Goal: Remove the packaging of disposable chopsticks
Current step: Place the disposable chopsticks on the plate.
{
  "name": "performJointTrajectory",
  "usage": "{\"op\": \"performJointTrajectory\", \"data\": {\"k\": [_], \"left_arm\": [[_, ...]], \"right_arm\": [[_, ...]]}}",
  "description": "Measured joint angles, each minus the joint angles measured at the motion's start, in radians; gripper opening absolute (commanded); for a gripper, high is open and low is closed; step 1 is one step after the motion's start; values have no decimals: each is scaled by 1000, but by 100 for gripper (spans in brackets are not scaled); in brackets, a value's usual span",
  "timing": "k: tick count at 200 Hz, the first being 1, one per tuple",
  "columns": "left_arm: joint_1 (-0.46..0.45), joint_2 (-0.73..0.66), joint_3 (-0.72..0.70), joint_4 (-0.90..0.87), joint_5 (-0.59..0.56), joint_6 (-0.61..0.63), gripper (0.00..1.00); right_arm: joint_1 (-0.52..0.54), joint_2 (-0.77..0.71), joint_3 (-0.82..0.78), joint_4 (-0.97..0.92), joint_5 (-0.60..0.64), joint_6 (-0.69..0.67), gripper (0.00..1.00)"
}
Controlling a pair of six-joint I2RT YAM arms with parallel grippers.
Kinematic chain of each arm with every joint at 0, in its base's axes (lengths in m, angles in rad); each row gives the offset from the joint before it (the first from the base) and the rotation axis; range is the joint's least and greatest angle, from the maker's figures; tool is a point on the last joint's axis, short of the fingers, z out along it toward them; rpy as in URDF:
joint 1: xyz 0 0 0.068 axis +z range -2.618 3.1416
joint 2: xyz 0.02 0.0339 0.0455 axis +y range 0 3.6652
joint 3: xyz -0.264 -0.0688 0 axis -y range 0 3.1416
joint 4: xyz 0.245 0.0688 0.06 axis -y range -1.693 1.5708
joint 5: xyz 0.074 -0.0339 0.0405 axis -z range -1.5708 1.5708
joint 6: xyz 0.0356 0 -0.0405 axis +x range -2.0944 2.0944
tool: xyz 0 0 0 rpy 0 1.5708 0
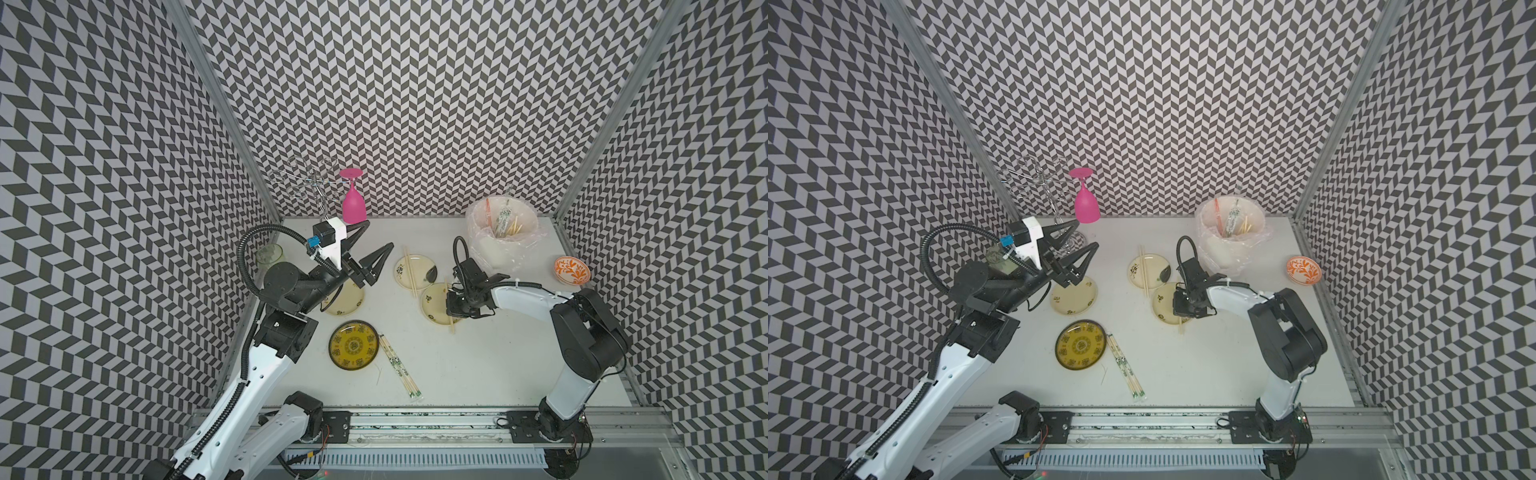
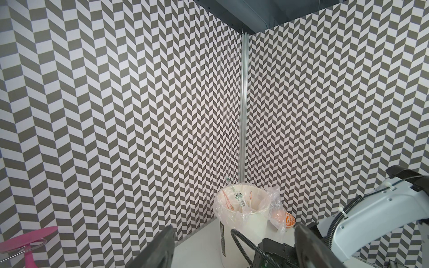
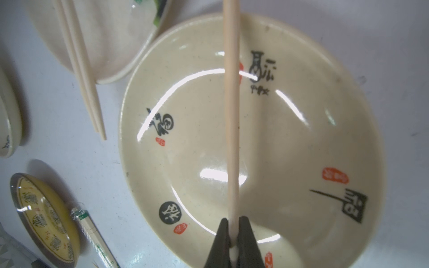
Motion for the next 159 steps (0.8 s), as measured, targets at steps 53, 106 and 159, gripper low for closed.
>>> {"op": "performJointTrajectory", "data": {"k": [53,106,159], "left_arm": [[2,0,-6,0,0,1,81],[5,0,-6,-1,-2,3,81],[6,0,-6,-1,-2,3,81]], "right_arm": [[0,0,29,-19,14,-2,26],[0,-14,47,-52,53,-2,34],[0,-47,74,-75,64,-1,35]]}}
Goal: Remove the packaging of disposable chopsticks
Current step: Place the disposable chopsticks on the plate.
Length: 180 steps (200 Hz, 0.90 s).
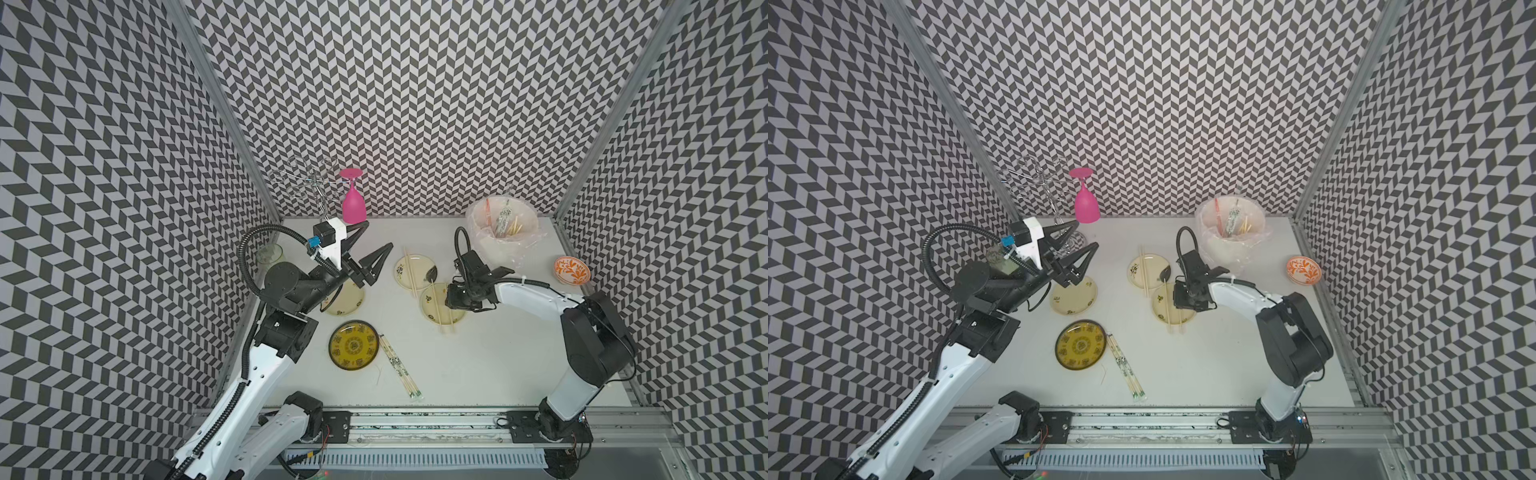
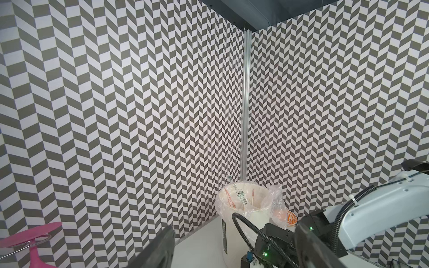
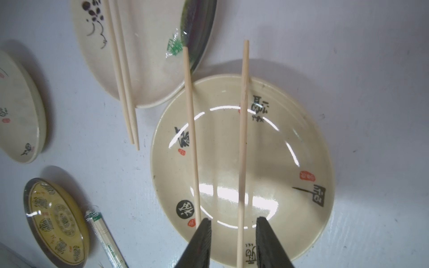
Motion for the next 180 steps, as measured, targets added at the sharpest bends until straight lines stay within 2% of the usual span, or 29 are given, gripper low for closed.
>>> {"op": "performJointTrajectory", "data": {"k": [44,92,115,143,180], "left_arm": [[0,0,0,0,0,0,81],[0,0,0,0,0,0,81],[0,0,0,-1,-2,0,81],[0,0,0,-16,-13,0,81],[0,-48,-34,-100,-73,-3,81]], "right_arm": [[22,-8,39,-10,45,1,30],[156,-19,126,1,79,-8,22],[183,-8,175,17,63,-14,22],[191,-13,150,66,-45,-25,24],[210,-129,-53,208,-331,25,24]]}}
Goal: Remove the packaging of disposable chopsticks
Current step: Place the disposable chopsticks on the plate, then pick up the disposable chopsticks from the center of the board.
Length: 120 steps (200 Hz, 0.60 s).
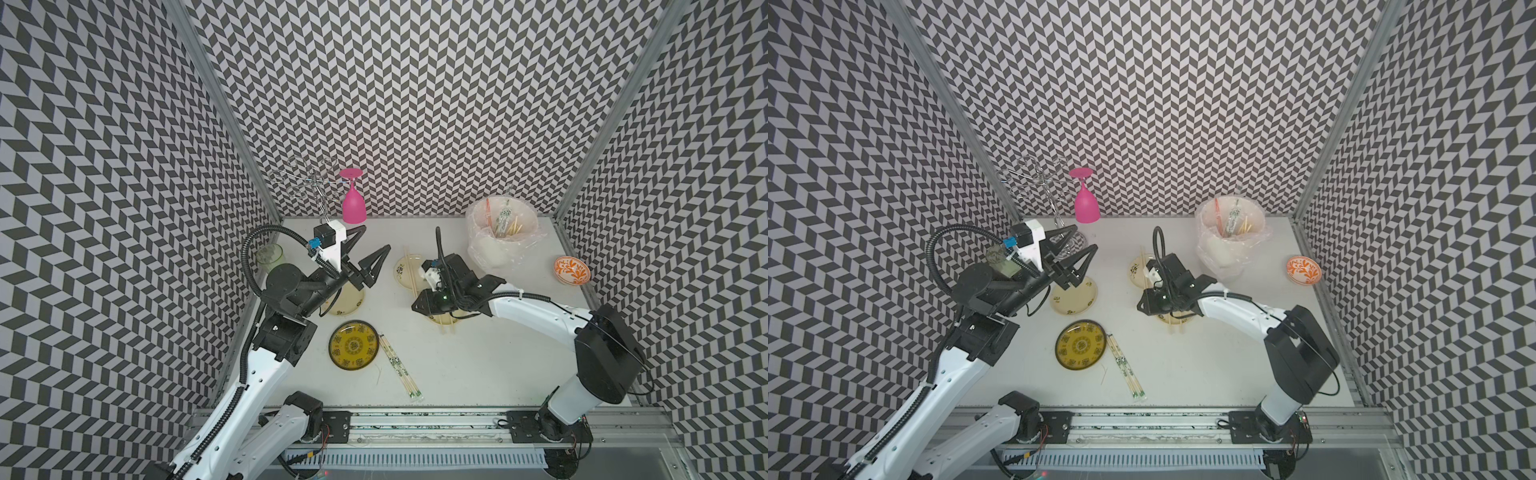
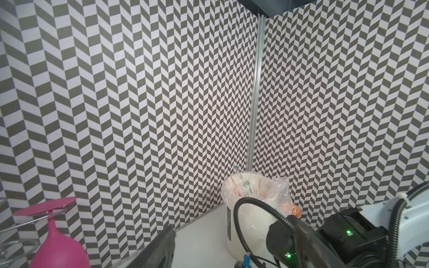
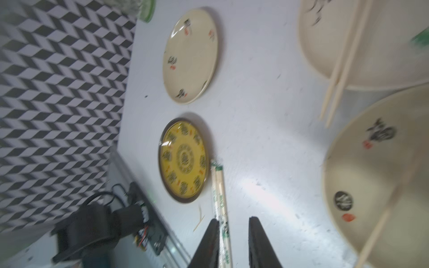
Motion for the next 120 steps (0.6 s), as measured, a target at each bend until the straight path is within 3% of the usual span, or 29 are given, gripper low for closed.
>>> {"op": "performJointTrajectory", "data": {"k": [49,120], "left_arm": [[0,-140,-114,-159,-98,-8,80],[0,-254,-231,-311,-178,-31,80]], "right_arm": [[38,-215,-230,241,-297,130,24],[98,-271,-396,457,-462,225,22]]}}
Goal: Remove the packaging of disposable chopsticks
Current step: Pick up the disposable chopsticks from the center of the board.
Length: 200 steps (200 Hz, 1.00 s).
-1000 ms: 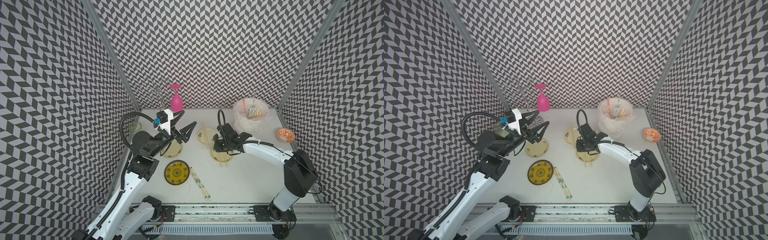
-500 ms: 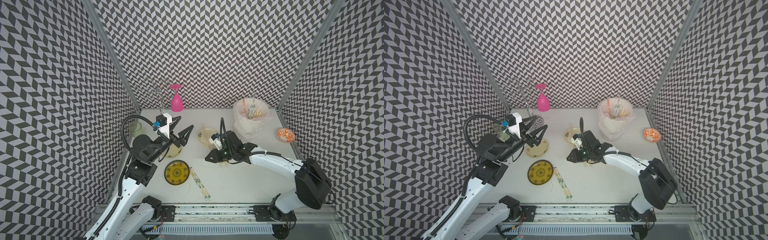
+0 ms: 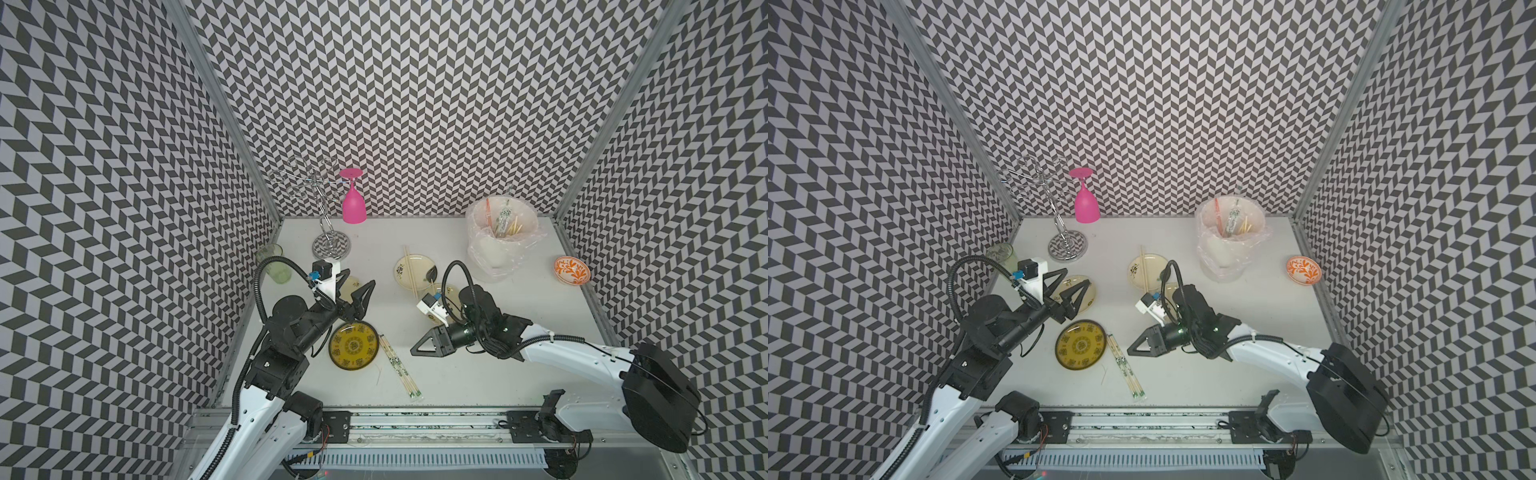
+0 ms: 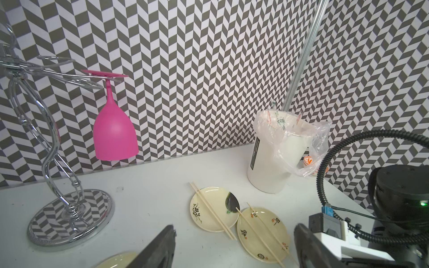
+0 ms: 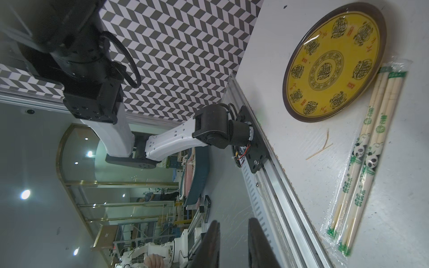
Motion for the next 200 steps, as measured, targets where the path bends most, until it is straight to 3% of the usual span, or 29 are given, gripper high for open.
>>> {"op": "performJointTrajectory", "data": {"k": [20,50,104,120,142,169,200], "left_arm": [[0,-11,0,-24,3,0,77],[0,-7,11,-58,47,84,69],[-26,106,197,-294,105,621,72],[-126,124,197,-394,82,816,72],[-315,191,177,-502,25,992,65],[-494,322,139,-554,-30,1111,53],[-606,395,96,-555,-36,1188,45]], "right_arm": [[14,0,3,-27,26,-10,21],[24,0,76,-194,185,-69,17],[47,-52,181,-459,502,-211,17],[48,-66,201,-513,591,-246,17],[48,-141,194,-563,700,-281,17],[48,-315,160,-574,837,-290,16],[48,-549,105,-574,999,-312,16]]}}
